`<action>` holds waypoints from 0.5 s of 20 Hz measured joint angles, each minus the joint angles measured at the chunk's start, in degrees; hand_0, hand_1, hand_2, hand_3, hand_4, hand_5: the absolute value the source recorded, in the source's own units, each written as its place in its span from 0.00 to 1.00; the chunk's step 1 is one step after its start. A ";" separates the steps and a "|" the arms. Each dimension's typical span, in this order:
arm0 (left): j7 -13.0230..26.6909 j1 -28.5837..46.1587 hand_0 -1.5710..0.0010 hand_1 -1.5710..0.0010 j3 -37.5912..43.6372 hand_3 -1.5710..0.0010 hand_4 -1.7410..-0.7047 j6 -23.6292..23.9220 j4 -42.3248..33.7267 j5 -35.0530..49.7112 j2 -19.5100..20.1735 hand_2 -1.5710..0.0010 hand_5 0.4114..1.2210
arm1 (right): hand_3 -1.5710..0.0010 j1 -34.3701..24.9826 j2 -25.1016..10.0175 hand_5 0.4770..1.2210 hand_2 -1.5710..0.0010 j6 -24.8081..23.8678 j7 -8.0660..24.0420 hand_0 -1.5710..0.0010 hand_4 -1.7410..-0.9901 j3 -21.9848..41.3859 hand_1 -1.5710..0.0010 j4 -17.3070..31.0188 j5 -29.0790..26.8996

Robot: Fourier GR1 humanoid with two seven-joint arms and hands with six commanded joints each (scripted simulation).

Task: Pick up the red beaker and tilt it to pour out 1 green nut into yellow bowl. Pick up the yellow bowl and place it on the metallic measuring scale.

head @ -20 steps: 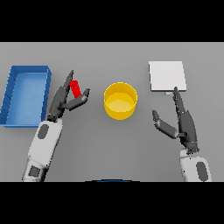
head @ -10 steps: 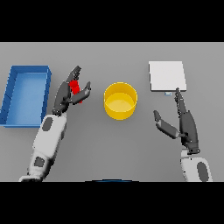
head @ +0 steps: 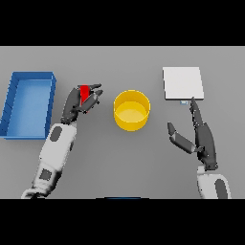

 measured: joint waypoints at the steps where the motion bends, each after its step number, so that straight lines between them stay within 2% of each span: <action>1: 0.26 -0.50 0.08 0.07 0.18 0.10 0.15 0.77 0.18 0.23 -0.22 0.07 0.91 | 1.00 -0.66 0.46 0.22 1.00 -0.14 0.79 1.00 0.65 0.15 1.00 -0.03 -0.07; 3: -2.14 0.08 0.05 0.05 0.57 0.06 0.09 1.41 -0.50 1.68 -0.74 0.05 0.89 | 1.00 -0.52 0.15 0.23 1.00 0.17 1.02 1.00 0.64 -0.30 1.00 0.08 -0.70; 4: -2.69 -0.15 0.04 0.04 0.93 0.05 0.07 2.08 -0.79 2.41 -0.99 0.04 0.88 | 1.00 -0.50 0.23 0.23 1.00 -0.04 -0.14 1.00 0.64 0.05 1.00 0.18 -0.09; 6: -3.02 -0.17 0.03 0.02 0.75 0.03 0.05 2.60 -3.32 3.58 -1.25 0.02 0.87 | 1.00 0.33 -0.25 0.23 1.00 -0.06 -0.46 1.00 0.64 -0.11 1.00 -0.17 0.11; 10: -0.18 0.50 0.01 0.01 -2.41 0.01 0.02 3.06 -9.47 2.15 1.02 0.01 0.87 | 1.00 -0.13 -0.28 0.24 1.00 -0.52 -1.23 1.00 0.64 0.17 1.00 0.35 1.09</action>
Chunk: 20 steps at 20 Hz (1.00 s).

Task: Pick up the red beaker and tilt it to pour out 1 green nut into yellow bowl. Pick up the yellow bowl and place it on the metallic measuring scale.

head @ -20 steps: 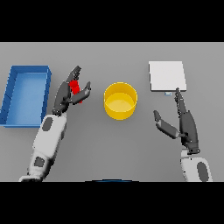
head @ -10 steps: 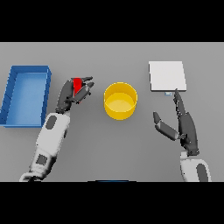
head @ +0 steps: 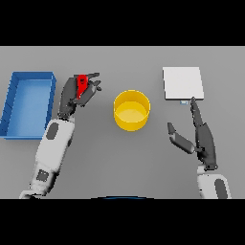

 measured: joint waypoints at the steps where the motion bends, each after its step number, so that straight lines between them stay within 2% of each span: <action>1: 1.93 -0.68 0.01 0.01 -1.59 0.01 0.02 -0.21 -1.43 -1.24 0.76 0.01 0.87 | 1.00 -0.34 -0.28 0.25 1.00 0.08 0.30 1.00 0.64 -0.27 1.00 0.19 -0.14; 4: 8.36 -1.90 0.00 0.00 -7.49 0.01 0.01 -2.24 -4.25 -6.61 4.35 0.00 0.88 | 1.00 0.14 -0.30 0.26 1.00 0.32 -0.19 1.00 0.65 0.22 1.00 0.14 0.32; 6: 11.04 -2.68 0.00 0.00 -9.94 0.01 0.01 -3.47 -4.89 -8.77 6.02 0.00 0.87 | 1.00 0.02 -0.38 0.27 1.00 -0.23 0.18 1.00 0.65 0.19 1.00 -0.22 0.90; 11: 14.65 -5.66 0.00 0.00 -13.32 0.00 0.01 -4.29 -2.56 -11.94 8.41 0.00 0.87 | 1.00 0.01 -0.51 0.27 1.00 0.18 1.99 1.00 0.65 0.43 1.00 -0.96 0.96; 15: 19.17 -9.97 0.00 0.00 -20.72 0.00 0.00 -4.87 -0.54 -20.83 11.35 0.00 0.89 | 1.00 0.05 0.06 0.28 1.00 0.61 2.42 1.00 0.65 0.70 1.00 -0.63 0.47; 20: 21.49 -15.71 0.00 0.00 -30.44 0.00 0.00 -7.92 2.26 -31.00 13.98 0.00 0.95 | 1.00 -0.21 0.02 0.30 1.00 0.64 2.98 1.00 0.62 0.73 1.00 -1.06 0.53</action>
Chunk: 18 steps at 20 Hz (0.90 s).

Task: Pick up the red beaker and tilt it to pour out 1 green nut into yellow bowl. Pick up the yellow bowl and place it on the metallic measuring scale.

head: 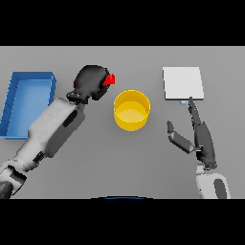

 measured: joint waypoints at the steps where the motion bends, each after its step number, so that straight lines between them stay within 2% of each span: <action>1: -0.05 -1.14 0.00 0.00 -1.09 0.00 0.00 -0.80 0.52 -1.19 0.81 0.00 0.96 | 1.00 0.78 0.22 0.31 1.00 0.00 -0.66 1.00 0.62 0.41 1.00 -0.19 0.31; 3: -1.13 -2.87 0.00 0.00 -3.71 0.00 0.09 -1.96 1.50 -3.44 1.47 0.00 0.98 | 1.00 1.28 0.45 0.31 1.00 -0.01 -0.77 1.00 0.61 0.82 1.00 -0.75 0.57; 4: -1.59 -4.04 0.00 0.00 -5.20 0.00 0.07 -3.43 1.33 -4.60 2.07 0.00 0.98 | 1.00 1.45 0.40 0.30 1.00 0.06 -1.11 1.00 0.61 0.43 1.00 -0.77 -0.02; 7: -1.79 -8.36 0.00 0.00 -9.53 0.16 0.04 -7.84 3.02 -7.83 2.25 0.00 0.99 | 1.00 0.88 1.30 0.28 1.00 -0.09 -1.31 1.00 0.60 0.05 1.00 -0.28 -1.13; 8: -3.22 -9.74 0.00 0.00 -10.95 0.19 0.04 -9.23 4.08 -8.55 2.32 0.00 0.99 | 1.00 1.48 1.26 0.27 1.00 0.15 -2.21 1.00 0.60 -0.16 1.00 -0.15 -1.64; 9: -4.60 -10.49 0.00 0.00 -12.75 0.15 0.03 -10.01 4.43 -9.45 2.04 0.00 0.99 | 1.00 2.01 1.51 0.26 1.00 -0.07 -2.54 1.00 0.60 -0.21 1.00 -0.51 -1.79; 10: -5.61 -11.51 0.00 0.00 -14.17 0.12 0.03 -10.52 5.22 -10.36 2.09 0.00 0.99 | 1.00 0.95 1.83 0.25 1.00 -0.45 -1.52 1.00 0.59 -0.45 1.00 0.42 -1.80; 13: -8.76 -14.65 0.00 0.00 -19.16 0.06 0.01 -12.42 7.66 -13.39 1.50 0.00 1.00 | 1.00 1.35 2.15 0.23 1.00 0.12 -2.71 1.00 0.60 -0.83 1.00 0.71 -3.15; 18: -10.05 -18.18 0.00 0.00 -26.52 0.02 0.00 -15.56 10.32 -17.72 0.69 0.00 1.00 | 1.00 1.31 2.21 0.21 1.00 -0.37 -2.43 1.00 0.60 -1.24 1.00 0.89 -3.20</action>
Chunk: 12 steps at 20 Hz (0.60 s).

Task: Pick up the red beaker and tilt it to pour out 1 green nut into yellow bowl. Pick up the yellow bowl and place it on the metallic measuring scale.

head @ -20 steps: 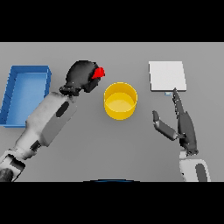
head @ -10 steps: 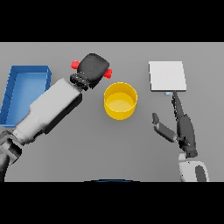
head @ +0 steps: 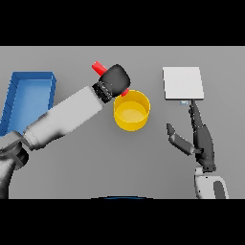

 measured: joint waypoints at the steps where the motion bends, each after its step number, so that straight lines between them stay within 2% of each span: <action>1: -0.01 -0.83 0.00 0.00 -1.33 0.02 0.00 -0.83 -0.03 -0.83 0.07 0.00 1.00 | 1.00 0.07 -0.03 0.20 1.00 -0.35 0.08 1.00 0.60 0.22 1.00 -0.41 0.61; 5: -1.96 -4.14 0.00 0.00 -5.35 0.01 0.00 -0.39 2.29 -3.20 -0.04 0.00 1.00 | 1.00 0.07 0.04 0.16 1.00 -1.02 0.45 1.00 0.62 0.27 1.00 0.30 1.50; 8: -3.19 -6.39 0.00 0.00 -8.36 0.00 0.00 -0.66 4.51 -4.67 -1.08 0.00 1.00 | 1.00 -0.79 -0.21 0.14 1.00 -1.30 1.87 1.00 0.65 0.16 1.00 0.47 1.95; 12: -5.57 -9.22 0.00 0.00 -12.88 0.00 0.01 -2.32 6.47 -6.65 -2.16 0.00 1.00 | 1.00 -0.07 -0.11 0.15 1.00 -1.94 1.19 1.00 0.70 0.84 1.00 0.20 3.40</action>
